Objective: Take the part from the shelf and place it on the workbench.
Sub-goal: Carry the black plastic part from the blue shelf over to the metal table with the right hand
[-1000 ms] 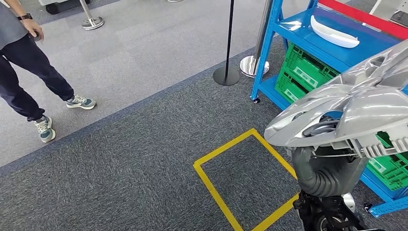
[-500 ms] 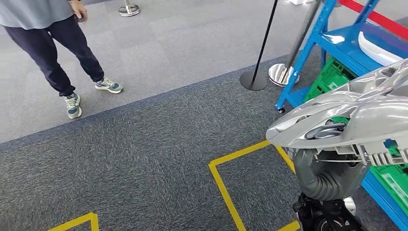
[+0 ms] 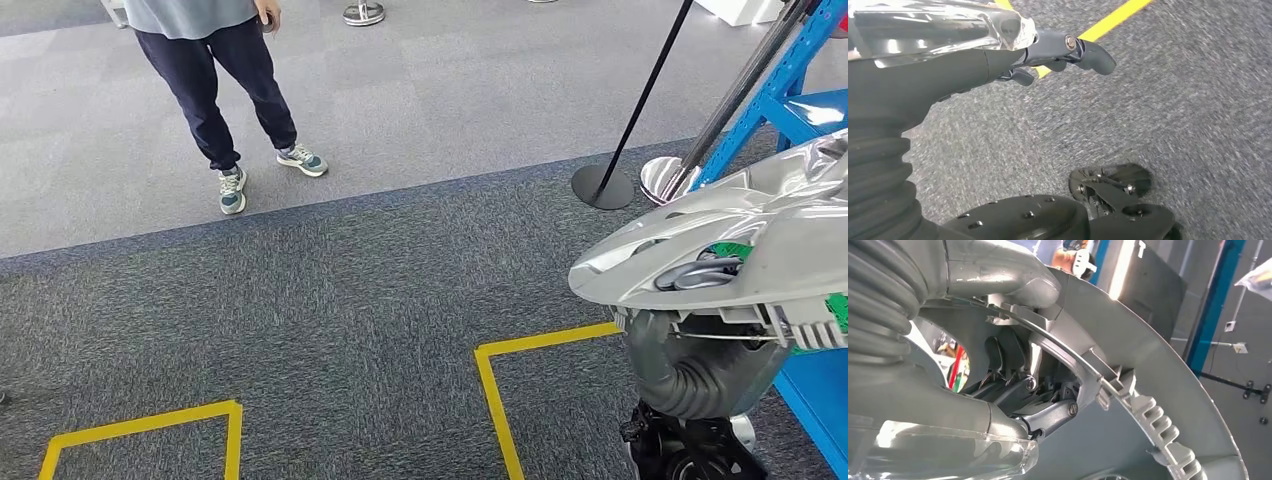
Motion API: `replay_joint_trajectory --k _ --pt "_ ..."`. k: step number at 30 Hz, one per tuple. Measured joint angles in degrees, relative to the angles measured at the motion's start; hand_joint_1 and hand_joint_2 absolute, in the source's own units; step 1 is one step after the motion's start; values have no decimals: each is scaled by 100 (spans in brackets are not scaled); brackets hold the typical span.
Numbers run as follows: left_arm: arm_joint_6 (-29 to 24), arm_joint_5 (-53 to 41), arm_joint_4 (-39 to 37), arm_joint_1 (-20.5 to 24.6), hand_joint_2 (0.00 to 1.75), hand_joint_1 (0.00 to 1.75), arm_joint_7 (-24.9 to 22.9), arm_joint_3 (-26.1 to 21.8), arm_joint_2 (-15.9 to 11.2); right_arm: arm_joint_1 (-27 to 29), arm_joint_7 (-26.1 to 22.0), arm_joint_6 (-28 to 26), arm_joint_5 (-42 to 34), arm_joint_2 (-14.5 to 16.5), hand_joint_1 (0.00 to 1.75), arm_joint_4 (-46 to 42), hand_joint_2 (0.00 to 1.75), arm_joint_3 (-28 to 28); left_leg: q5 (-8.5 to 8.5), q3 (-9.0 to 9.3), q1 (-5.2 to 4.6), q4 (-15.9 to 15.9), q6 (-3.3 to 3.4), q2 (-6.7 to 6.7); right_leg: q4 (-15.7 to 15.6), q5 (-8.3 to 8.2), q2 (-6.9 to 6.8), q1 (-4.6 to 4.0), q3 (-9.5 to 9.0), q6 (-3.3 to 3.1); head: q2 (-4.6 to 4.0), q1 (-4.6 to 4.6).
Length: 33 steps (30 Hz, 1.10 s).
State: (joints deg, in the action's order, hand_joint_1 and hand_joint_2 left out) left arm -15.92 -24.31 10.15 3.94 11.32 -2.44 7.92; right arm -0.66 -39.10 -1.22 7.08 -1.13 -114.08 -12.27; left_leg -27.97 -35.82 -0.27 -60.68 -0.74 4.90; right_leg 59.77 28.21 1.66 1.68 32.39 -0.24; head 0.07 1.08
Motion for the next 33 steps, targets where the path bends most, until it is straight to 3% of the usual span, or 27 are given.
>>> replay_joint_trajectory --k 2,4,5,7,9,11,13,15,17,18,19,20,21,22,24,26,28,30,32,33 --pt "4 -21 1 14 175 0 -11 3 5 23 -2 1 0 14 175 -10 175 8 -359 -336 -1 -699 -31 -351 -3 11 -158 -23 -7 -45 0 51" --pt "8 -25 1 31 175 0 -16 5 11 46 -2 10 -1 22 175 -13 175 12 -568 -622 7 -1305 -38 -451 -3 21 -328 -41 -8 -57 0 61" --pt "7 -25 1 34 175 0 -18 6 14 51 -2 19 -1 29 175 -13 175 12 -522 -616 7 -1322 -33 -459 -3 26 -408 -47 -11 -60 0 63" --pt "6 -25 1 23 175 0 -31 6 15 45 -2 37 -2 45 175 -13 175 12 -198 -258 -6 -701 1 -553 -3 39 -541 -56 -29 -56 0 65" --pt "2 -26 1 8 175 0 -44 6 12 36 -3 48 -2 61 175 -14 175 14 32 146 -64 40 62 -813 -3 56 -641 -73 -45 -28 0 63" --pt "-3 -26 1 2 175 0 -47 6 1 32 -3 56 -3 71 175 -14 175 15 59 250 -127 283 116 -914 -12 69 -742 -77 -58 22 0 64" --pt "-5 -26 -1 -12 175 0 -48 6 -12 26 -3 62 -6 78 175 -14 175 16 99 246 -127 322 169 -779 -15 87 -802 -62 -80 83 0 70" --pt "-8 -30 0 -22 175 0 -51 5 -15 20 -5 63 -9 82 175 -16 175 21 147 278 -81 376 231 -648 199 229 -581 -49 -1 134 0 57" --pt "-10 -38 1 -18 175 0 -59 7 -3 25 -7 63 -9 80 175 -19 175 32 168 292 -50 391 265 -509 856 552 -286 -42 312 167 0 22" --pt "-10 -41 0 -17 175 0 -64 8 5 29 -7 63 -7 78 175 -19 175 37 170 291 -47 390 271 -432 1250 700 -228 -42 512 181 0 6" --pt "-8 -43 -1 -18 175 0 -69 8 11 32 -5 63 -8 74 175 -19 175 42 170 293 -45 388 273 -349 1524 762 -207 -41 666 191 0 -1" --pt "-7 -46 -1 -20 175 0 -73 8 14 33 -4 63 -8 73 175 -19 175 45 169 296 -39 383 271 -261 1591 711 -199 -38 723 196 0 -3" --pt "-5 -49 -1 -21 175 0 -76 9 15 32 -3 63 -9 72 175 -19 175 49 165 302 -28 374 264 -172 1414 551 -188 -33 664 198 0 -3" --pt "-3 -52 0 -20 175 0 -79 10 18 28 -1 63 -8 72 175 -21 175 54 155 307 -13 354 247 -83 1035 323 -140 -19 503 205 0 -3" --pt "-1 -63 1 -9 175 0 -82 13 20 21 3 64 -5 72 175 -25 175 68 123 276 4 284 189 75 303 30 114 26 172 230 0 -14" --pt "-1 -74 1 3 175 0 -84 15 18 17 14 65 -3 72 175 -30 175 83 121 208 13 243 119 196 49 -6 267 34 62 214 0 -20" --pt "-1 -81 1 6 175 0 -84 17 13 11 22 66 -3 79 175 -35 175 90 142 169 32 253 58 277 30 -22 159 14 56 148 0 -17" --pt "-1 -94 1 8 175 0 -84 19 11 3 23 65 -2 97 175 -54 175 96 38 87 21 98 11 45 10 -28 25 14 37 74 0 14" --pt "-1 -120 1 14 175 0 -82 22 15 20 22 63 2 113 175 -87 175 113 -286 -212 10 -512 -17 -323 2 -19 -127 -4 29 21 0 63" --pt "0 -131 2 23 175 0 -81 25 16 38 22 60 6 119 175 -103 175 123 -463 -415 16 -916 -25 -406 3 -13 -209 -18 31 6 0 78"
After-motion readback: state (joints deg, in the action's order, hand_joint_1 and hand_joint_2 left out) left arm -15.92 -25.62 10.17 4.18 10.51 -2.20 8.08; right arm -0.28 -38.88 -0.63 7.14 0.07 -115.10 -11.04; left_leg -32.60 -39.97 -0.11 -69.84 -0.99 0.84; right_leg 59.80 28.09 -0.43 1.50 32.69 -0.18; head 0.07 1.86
